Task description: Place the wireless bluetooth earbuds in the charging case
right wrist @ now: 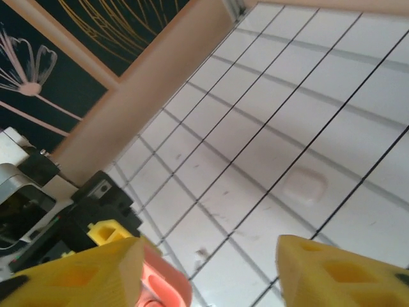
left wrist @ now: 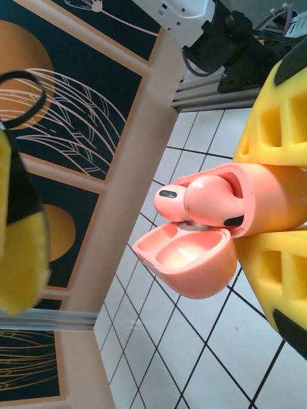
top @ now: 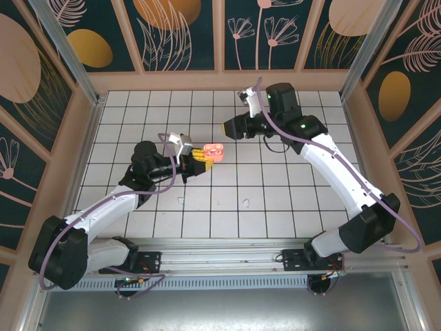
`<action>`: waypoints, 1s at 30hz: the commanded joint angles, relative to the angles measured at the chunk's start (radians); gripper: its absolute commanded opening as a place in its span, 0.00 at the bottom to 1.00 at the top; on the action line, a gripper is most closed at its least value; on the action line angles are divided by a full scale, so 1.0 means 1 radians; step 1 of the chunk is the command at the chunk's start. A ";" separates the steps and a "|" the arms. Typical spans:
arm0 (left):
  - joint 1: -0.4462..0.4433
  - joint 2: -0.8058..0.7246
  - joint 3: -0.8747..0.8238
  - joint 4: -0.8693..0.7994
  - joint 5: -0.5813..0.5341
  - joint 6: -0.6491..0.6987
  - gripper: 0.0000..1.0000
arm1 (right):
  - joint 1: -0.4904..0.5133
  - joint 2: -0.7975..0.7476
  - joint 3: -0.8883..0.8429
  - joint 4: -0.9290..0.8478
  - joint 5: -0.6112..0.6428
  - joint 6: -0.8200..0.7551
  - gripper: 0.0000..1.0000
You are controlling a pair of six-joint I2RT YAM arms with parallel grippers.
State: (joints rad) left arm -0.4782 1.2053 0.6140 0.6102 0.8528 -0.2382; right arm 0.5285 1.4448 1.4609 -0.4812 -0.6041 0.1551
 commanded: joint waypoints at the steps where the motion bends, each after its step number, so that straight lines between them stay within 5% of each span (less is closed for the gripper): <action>1: -0.003 0.006 0.021 0.063 0.002 -0.022 0.00 | -0.012 0.010 -0.061 0.122 -0.183 0.155 0.65; 9: -0.003 0.008 0.030 0.065 0.005 -0.025 0.00 | 0.000 0.044 -0.080 0.152 -0.352 0.181 0.67; 30: -0.002 0.042 0.039 0.051 -0.024 -0.036 0.00 | 0.061 0.095 0.015 0.003 -0.355 0.055 0.65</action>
State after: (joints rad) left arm -0.4782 1.2331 0.6327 0.6441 0.8490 -0.2607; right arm 0.5900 1.5558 1.4273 -0.4538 -0.9447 0.2600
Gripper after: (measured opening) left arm 0.180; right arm 0.652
